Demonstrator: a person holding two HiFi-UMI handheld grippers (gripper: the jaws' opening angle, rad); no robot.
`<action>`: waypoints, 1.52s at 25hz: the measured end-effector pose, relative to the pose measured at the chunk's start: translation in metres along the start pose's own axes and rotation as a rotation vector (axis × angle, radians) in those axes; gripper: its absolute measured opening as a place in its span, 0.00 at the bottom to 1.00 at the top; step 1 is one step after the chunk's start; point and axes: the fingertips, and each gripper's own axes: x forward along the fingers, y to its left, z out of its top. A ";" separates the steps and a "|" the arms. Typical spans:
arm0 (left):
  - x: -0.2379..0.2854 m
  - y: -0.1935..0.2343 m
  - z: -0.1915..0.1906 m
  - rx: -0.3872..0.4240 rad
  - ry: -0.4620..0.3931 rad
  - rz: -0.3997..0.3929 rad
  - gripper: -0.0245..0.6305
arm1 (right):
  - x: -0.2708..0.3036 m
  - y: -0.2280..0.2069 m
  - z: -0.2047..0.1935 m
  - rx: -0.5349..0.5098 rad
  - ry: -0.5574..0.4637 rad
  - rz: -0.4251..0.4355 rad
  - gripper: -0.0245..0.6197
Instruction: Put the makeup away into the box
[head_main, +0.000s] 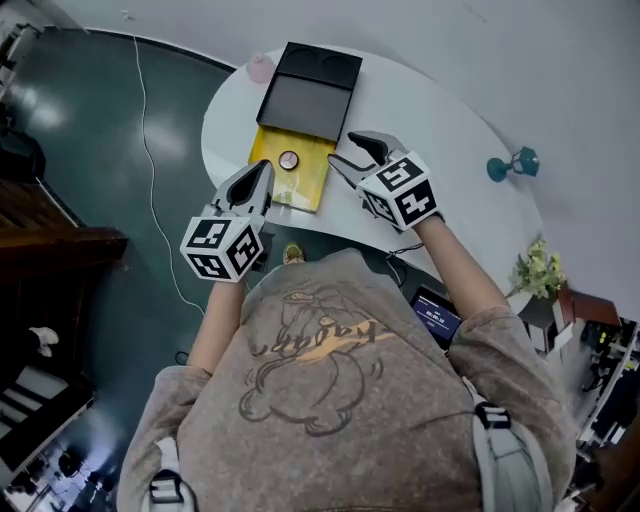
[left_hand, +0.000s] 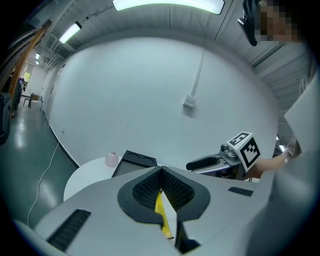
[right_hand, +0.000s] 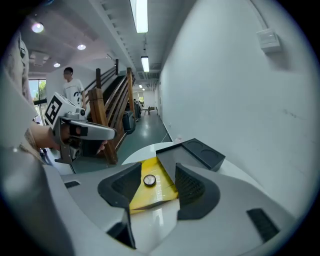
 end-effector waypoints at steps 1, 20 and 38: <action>0.004 -0.002 0.000 0.001 0.003 -0.010 0.07 | -0.007 -0.001 0.000 0.018 -0.017 -0.007 0.38; 0.039 -0.040 0.006 0.070 0.004 -0.123 0.07 | -0.123 -0.063 -0.012 0.242 -0.324 -0.329 0.33; 0.040 -0.036 0.001 0.133 -0.067 -0.151 0.07 | -0.094 -0.053 -0.041 0.285 -0.385 -0.366 0.05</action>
